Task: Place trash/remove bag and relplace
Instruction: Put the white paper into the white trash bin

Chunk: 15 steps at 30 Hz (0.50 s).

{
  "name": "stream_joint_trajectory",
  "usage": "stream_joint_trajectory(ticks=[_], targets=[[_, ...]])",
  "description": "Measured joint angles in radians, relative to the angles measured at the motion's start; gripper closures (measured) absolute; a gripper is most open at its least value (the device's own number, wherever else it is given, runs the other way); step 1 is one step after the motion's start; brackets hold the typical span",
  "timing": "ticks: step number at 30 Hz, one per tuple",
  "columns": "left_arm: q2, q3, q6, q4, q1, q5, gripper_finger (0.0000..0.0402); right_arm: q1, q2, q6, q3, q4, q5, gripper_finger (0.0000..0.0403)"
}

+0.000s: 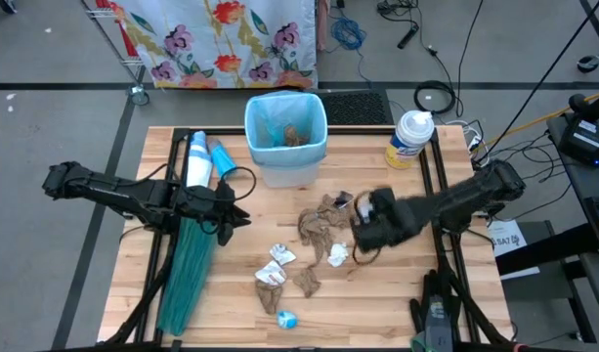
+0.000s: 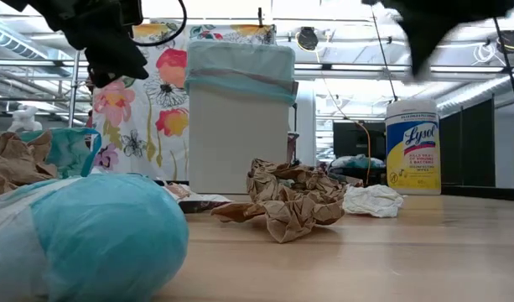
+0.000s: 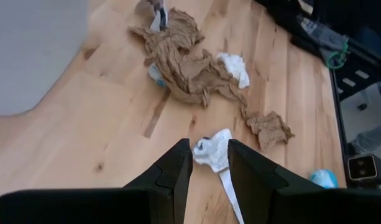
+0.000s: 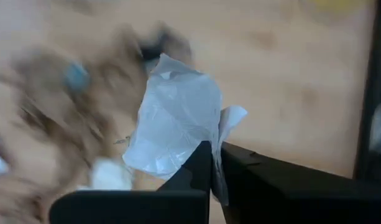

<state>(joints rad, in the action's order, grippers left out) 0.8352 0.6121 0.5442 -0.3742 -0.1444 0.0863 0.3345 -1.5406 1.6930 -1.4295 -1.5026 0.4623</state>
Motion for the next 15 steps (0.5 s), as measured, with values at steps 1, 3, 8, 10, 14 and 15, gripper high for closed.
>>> stream_joint_trajectory(ticks=[1, 3, 8, 10, 14, 15], targets=[[0.0, 0.0, 0.0, 0.003, 0.0, 0.001, 0.0293, -0.026, 0.001, -0.053, -0.052, -0.02, 0.029, 0.0402], [0.0, 0.0, 0.0, 0.003, 0.0, 0.007, 0.0293, -0.08, 0.001, -0.173, -0.149, -0.035, 0.081, 0.0402], [0.0, 0.0, 0.001, 0.002, 0.0, 0.025, 0.0293, -0.218, 0.001, -0.496, -0.344, 0.038, 0.185, 0.0403], [0.0, 0.0, 0.001, 0.001, 0.0, 0.035, 0.0293, -0.281, 0.001, -0.648, -0.394, 0.125, 0.193, 0.0403], [0.0, 0.0, 0.001, 0.001, 0.0, 0.054, 0.0293, -0.411, 0.0, -0.952, -0.418, 0.397, 0.136, 0.0403], [0.0, 0.0, 0.001, 0.001, 0.0, 0.067, 0.0293, -0.442, -0.004, -1.016, -0.417, 0.464, 0.11, 0.0403]])
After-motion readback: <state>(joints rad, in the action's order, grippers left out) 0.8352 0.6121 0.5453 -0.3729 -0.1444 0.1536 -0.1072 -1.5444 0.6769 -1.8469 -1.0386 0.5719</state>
